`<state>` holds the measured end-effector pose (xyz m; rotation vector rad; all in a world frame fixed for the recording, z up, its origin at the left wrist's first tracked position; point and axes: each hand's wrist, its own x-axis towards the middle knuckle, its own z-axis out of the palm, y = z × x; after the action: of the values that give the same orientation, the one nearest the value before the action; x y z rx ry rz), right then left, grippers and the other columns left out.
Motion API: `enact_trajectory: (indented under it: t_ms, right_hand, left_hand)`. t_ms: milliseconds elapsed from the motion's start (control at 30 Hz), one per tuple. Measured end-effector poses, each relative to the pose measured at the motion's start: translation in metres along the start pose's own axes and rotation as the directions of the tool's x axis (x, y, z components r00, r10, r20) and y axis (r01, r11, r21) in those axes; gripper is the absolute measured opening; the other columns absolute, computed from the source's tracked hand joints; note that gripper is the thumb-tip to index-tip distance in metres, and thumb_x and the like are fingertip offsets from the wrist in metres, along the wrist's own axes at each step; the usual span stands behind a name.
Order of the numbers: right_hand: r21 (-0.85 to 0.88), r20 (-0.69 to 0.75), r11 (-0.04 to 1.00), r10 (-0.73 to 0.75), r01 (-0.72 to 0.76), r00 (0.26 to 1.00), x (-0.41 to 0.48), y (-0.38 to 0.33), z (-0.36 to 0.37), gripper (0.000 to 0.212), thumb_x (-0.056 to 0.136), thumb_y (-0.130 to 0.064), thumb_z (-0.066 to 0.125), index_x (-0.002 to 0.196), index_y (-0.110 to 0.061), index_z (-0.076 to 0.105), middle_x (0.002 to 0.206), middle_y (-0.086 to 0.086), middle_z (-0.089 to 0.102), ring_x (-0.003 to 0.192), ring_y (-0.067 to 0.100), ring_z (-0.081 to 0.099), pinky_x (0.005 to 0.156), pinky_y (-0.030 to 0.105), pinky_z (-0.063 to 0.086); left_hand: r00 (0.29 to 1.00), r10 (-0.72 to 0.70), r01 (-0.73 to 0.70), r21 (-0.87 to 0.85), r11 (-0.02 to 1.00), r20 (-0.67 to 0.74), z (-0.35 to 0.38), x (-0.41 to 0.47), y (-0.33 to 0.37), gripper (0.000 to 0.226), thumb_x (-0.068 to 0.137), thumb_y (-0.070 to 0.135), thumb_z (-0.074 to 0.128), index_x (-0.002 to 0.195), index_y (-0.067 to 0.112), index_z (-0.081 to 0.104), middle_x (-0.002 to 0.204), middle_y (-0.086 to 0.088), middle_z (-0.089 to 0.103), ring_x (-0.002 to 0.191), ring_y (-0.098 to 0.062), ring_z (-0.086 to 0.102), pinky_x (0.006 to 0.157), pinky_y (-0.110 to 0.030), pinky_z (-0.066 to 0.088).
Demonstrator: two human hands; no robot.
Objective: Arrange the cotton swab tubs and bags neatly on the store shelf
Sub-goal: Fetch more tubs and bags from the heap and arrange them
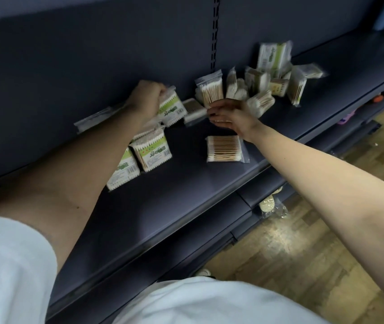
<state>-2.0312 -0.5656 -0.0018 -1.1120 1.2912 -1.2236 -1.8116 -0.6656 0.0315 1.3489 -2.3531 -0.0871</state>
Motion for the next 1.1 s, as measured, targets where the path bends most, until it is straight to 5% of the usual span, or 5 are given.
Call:
enact_trajectory:
  t_ms: [400,533,733,900,1100]
  right_hand:
    - [-0.095,-0.003,0.995,0.004,-0.004,1.000,0.005,0.005,0.005,0.014,0.091,-0.008,0.054,0.102,-0.013,0.062,0.098,0.002,0.067,0.096,0.019,0.065,0.087,0.031,0.051]
    - [-0.107,-0.001,0.994,0.006,-0.006,1.000,0.006,0.006,0.002,0.014,0.091,-0.009,0.055,0.101,-0.014,0.062,0.097,0.002,0.067,0.094,0.017,0.065,0.085,0.029,0.052]
    - [-0.201,-0.004,0.980,-0.013,0.012,1.000,0.008,0.011,-0.003,0.015,0.091,-0.008,0.056,0.103,-0.013,0.064,0.100,0.005,0.067,0.088,0.014,0.065,0.082,0.028,0.052]
    - [-0.502,-0.034,0.853,-0.182,0.141,0.983,0.015,0.004,-0.008,0.019,0.085,-0.004,0.061,0.101,-0.014,0.066,0.100,0.000,0.067,0.088,0.002,0.061,0.081,0.010,0.048]
    - [-0.681,-0.019,0.704,-0.292,0.201,0.956,0.029,-0.007,0.002,0.022,0.084,-0.011,0.062,0.105,-0.016,0.066,0.098,-0.009,0.064,0.083,0.004,0.062,0.066,0.004,0.042]
  left_hand:
    - [0.984,0.050,-0.069,0.108,0.992,0.173,-0.013,0.025,-0.003,0.023,0.079,-0.004,0.052,0.072,0.019,0.050,0.084,-0.007,0.047,0.104,-0.014,0.047,0.077,-0.031,0.043]
    - [0.987,0.045,-0.072,0.175,0.982,0.155,-0.015,0.032,0.002,0.029,0.082,-0.005,0.052,0.100,0.007,0.072,0.103,-0.016,0.064,0.096,-0.035,0.062,0.087,-0.040,0.051]
    - [0.978,0.077,-0.119,0.210,0.970,0.196,-0.003,0.024,0.002,0.033,0.083,-0.006,0.054,0.077,0.026,0.053,0.083,-0.004,0.048,0.077,-0.019,0.052,0.073,-0.032,0.043]
    - [0.982,0.099,-0.122,0.145,0.982,0.159,-0.007,0.030,0.007,0.040,0.087,0.001,0.057,0.126,0.009,0.058,0.119,-0.018,0.060,0.108,-0.034,0.058,0.094,-0.039,0.048]
    - [0.943,0.278,-0.271,-0.061,0.961,0.183,-0.008,0.024,0.041,0.024,0.081,0.012,0.070,0.103,0.003,0.068,0.098,-0.017,0.065,0.088,-0.028,0.063,0.075,-0.027,0.044]
